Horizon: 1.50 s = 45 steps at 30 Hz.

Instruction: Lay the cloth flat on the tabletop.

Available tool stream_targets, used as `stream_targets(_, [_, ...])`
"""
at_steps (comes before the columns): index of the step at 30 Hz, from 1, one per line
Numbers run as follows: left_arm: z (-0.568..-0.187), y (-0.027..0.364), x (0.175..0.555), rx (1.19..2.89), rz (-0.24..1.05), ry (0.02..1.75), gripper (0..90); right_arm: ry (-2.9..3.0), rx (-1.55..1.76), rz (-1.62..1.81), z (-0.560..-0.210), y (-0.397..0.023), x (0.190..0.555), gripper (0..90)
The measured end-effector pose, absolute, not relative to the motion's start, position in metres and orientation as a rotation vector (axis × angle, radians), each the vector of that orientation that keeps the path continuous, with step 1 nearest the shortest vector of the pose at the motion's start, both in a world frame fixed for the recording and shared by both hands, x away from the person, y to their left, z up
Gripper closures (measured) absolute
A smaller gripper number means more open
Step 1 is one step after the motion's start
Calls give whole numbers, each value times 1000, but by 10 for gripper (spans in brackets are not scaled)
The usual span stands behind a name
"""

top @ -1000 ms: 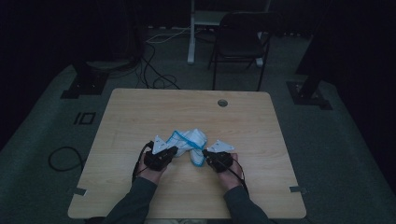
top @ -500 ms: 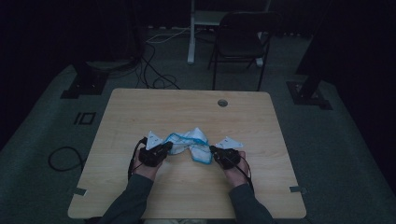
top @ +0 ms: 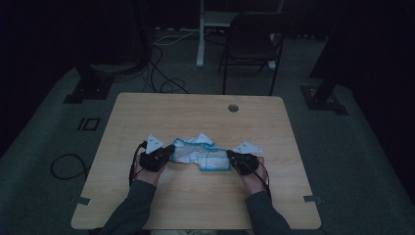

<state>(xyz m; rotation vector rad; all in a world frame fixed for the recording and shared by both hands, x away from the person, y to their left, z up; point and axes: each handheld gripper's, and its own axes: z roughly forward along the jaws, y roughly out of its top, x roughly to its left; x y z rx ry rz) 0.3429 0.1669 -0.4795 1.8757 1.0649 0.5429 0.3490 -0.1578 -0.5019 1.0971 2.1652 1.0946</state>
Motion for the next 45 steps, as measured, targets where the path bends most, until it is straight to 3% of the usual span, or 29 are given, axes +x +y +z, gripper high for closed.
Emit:
stream_targets(22, [-484,185,358,1865,542,1144,874,2121,1169,1025,-499,-192,353,884])
stream_targets(45, [-512,160,410,1963,513,1204,874,2110,1298,868,-518,-212,368,885])
